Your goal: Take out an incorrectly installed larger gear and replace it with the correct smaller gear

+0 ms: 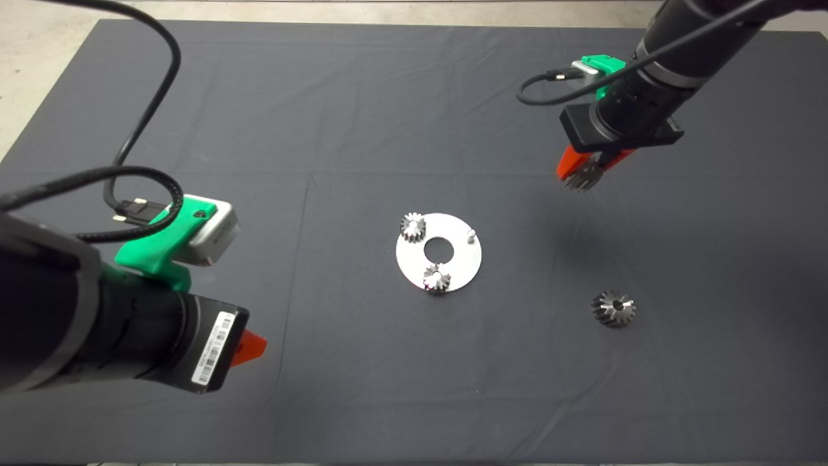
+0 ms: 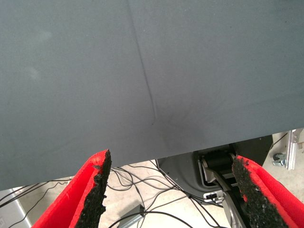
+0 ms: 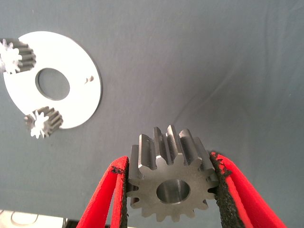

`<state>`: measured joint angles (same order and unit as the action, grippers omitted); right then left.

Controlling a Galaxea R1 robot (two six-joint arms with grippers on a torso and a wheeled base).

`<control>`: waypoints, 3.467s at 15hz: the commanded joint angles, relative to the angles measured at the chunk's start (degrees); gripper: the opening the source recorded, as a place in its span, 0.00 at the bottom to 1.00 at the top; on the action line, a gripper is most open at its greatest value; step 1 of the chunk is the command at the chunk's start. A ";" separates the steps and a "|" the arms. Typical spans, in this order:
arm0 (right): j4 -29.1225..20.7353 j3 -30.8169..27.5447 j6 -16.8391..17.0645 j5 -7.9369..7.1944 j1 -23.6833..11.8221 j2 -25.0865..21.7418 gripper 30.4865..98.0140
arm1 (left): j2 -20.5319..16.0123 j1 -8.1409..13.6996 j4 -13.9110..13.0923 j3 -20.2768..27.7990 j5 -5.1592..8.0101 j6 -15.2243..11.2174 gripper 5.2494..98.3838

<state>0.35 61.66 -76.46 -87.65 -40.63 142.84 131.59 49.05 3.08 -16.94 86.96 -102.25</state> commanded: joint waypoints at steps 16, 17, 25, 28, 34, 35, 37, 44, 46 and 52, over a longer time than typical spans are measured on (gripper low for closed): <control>-1.58 12.41 -0.97 1.17 6.88 11.70 0.09 | 0.21 0.43 0.34 -0.27 0.23 -0.31 0.63; -1.50 13.24 -0.94 1.17 7.57 12.50 0.09 | 0.17 0.43 0.34 -0.05 0.23 -0.23 0.63; -1.41 15.13 -0.27 0.90 10.48 13.66 0.08 | 0.13 0.43 0.52 0.09 0.14 0.04 0.63; -1.24 18.22 0.17 0.72 10.83 14.62 0.08 | -0.05 0.43 0.52 0.27 0.23 -0.05 0.63; 7.19 18.30 0.70 -1.47 10.66 18.57 0.08 | -0.14 0.43 0.52 0.43 0.23 -0.14 0.63; 7.38 17.90 0.61 -1.47 10.66 19.19 0.08 | -0.14 0.43 0.52 0.44 0.23 -0.14 0.63; 8.00 17.34 0.61 -1.47 10.66 20.07 0.08 | -0.23 0.43 0.52 0.52 0.32 -0.14 0.63; 10.89 15.14 -0.97 -1.56 12.97 19.67 0.08 | -0.40 0.43 0.58 0.52 0.23 -0.23 0.63; 12.21 15.23 -0.97 -1.56 14.00 19.20 0.08 | -0.40 0.43 0.53 0.52 0.15 -0.23 0.63; 13.78 15.84 -0.27 -2.44 14.44 19.02 0.08 | -0.49 0.43 0.61 0.52 0.14 -0.31 0.63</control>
<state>11.69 77.42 -76.96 -87.70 -24.61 161.92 131.10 48.90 3.16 -17.01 86.96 -102.28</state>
